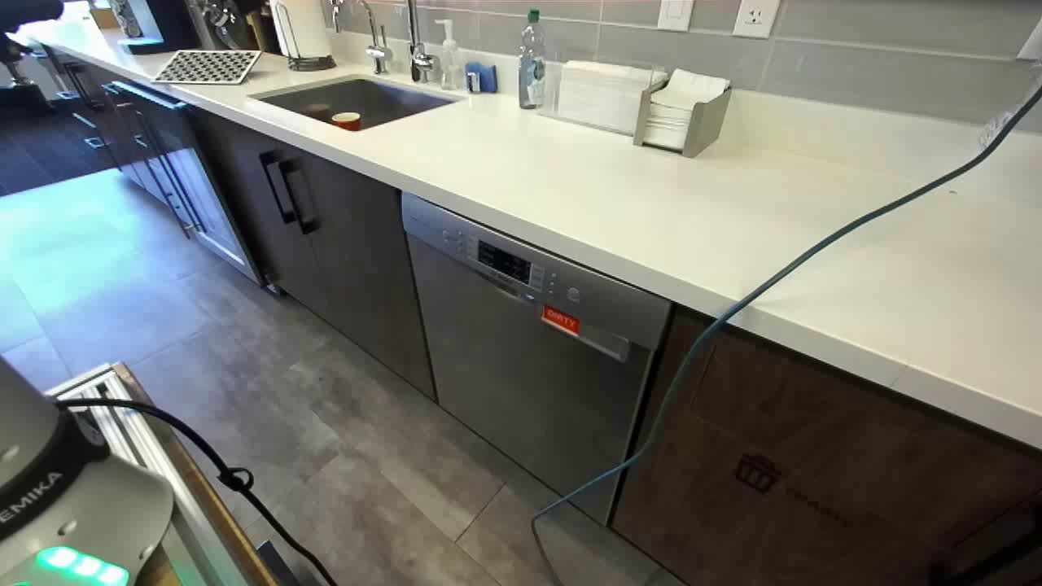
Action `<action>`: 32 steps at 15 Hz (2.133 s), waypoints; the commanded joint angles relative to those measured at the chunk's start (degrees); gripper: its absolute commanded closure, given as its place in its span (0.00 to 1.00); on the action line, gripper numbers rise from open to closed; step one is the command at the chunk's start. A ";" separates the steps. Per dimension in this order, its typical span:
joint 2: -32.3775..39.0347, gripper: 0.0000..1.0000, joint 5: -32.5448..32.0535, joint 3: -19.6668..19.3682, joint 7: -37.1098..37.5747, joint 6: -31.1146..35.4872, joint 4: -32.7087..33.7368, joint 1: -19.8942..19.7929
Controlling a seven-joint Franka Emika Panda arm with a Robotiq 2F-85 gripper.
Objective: Press a button on the dishwasher
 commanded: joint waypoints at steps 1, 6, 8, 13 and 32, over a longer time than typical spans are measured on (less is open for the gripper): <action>0.03 0.00 -0.57 -0.52 0.58 -0.19 0.12 0.83; 0.03 0.00 -0.57 -0.52 0.58 -0.19 0.12 0.83; 0.03 0.00 -0.57 -0.52 0.58 -0.19 0.12 0.83; 2.50 0.00 1.12 -5.90 -0.51 4.85 -2.98 0.46; 34.31 0.00 30.48 -19.82 -8.41 37.13 -6.03 7.27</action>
